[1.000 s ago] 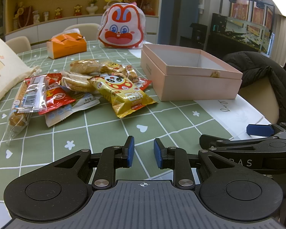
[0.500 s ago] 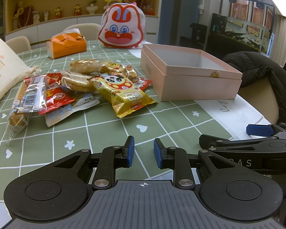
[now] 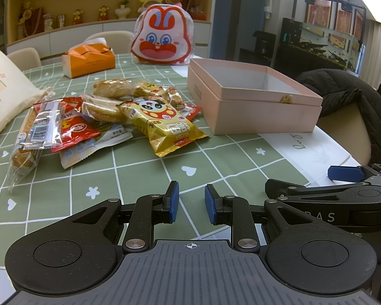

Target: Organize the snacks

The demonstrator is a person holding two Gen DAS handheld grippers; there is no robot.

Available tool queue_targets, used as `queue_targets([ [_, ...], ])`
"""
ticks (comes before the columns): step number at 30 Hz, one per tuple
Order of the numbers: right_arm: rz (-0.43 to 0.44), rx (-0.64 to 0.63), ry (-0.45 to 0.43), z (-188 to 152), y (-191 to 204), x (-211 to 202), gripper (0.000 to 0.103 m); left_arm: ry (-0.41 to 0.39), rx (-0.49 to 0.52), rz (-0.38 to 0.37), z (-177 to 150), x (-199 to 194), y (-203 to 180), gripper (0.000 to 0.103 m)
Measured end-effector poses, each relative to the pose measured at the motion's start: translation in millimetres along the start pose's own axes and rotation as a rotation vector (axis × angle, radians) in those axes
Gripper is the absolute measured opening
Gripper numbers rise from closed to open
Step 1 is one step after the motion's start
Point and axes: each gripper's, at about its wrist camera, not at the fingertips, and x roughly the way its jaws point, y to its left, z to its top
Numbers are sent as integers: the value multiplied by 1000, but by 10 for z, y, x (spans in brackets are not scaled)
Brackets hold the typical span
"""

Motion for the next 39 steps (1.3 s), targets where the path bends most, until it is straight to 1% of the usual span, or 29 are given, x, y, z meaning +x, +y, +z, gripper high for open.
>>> queue_targets([
  [25,2,-3,1,3,7,-2,103,-2,-9,-3,0,-2,0,27],
  [31,5,-7,4,4,10,13,103,0,3,1,-22,2,-15,27],
  [33,16,-16,13,25,-6,25,103,28,-15,-22,36,-14,28,27],
  [35,23,-25,21,46,-2,51,103,60,-76,-93,134,-25,157,26],
  [36,34,-35,32,63,-8,61,103,63,-100,-120,190,-41,219,26],
  [37,45,-43,44,82,-10,66,103,57,-113,-128,233,-67,263,26],
  [39,77,-75,78,121,-15,58,103,20,-134,-119,397,-147,403,26],
])
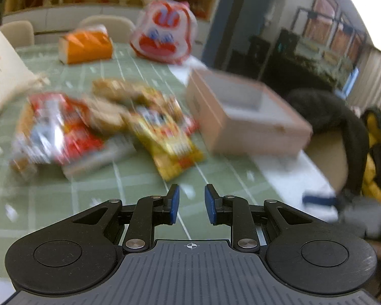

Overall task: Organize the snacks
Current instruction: 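Grasp the clear biscuit tube with blue label using the left tool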

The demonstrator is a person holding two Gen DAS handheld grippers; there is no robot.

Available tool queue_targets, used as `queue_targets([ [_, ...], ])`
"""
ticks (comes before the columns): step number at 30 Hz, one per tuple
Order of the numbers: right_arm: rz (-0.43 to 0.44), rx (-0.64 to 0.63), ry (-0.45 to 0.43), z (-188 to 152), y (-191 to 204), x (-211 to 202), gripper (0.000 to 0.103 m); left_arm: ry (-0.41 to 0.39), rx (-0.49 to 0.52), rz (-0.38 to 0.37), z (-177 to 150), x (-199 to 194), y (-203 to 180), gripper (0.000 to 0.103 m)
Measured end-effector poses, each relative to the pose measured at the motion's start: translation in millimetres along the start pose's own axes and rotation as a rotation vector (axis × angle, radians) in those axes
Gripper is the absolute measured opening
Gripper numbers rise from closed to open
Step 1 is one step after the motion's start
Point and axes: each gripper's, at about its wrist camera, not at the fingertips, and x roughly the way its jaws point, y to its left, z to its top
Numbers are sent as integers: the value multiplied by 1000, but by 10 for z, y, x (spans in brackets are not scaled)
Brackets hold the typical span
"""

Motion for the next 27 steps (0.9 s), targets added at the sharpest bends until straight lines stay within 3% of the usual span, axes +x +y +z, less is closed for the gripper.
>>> queue_targets([
  [5,33,-34,20,-17,16,-43,103,-87,-34,-5,528,-198,514,26],
  [7,74,-72,31,-17,57,-59,103,-117,-10,55,705,-192,782,26],
  [8,94,-93,38,-11,90,-62,103,-123,-5,135,771,-164,936,26],
  [11,144,-152,65,68,212,-40,103,-68,-67,277,830,-70,1265,26],
  [17,109,-171,-52,299,464,-59,103,36,-92,361,770,161,1538,26],
  [19,104,-163,-62,350,531,-39,103,55,-103,360,763,244,1576,26],
  [23,136,-166,-52,393,656,5,103,59,-157,267,820,298,1593,26],
  [26,155,-160,-59,360,675,-15,103,82,-134,248,816,351,1548,40],
  [27,160,-159,-60,354,678,-26,103,86,-109,262,805,376,1511,40],
])
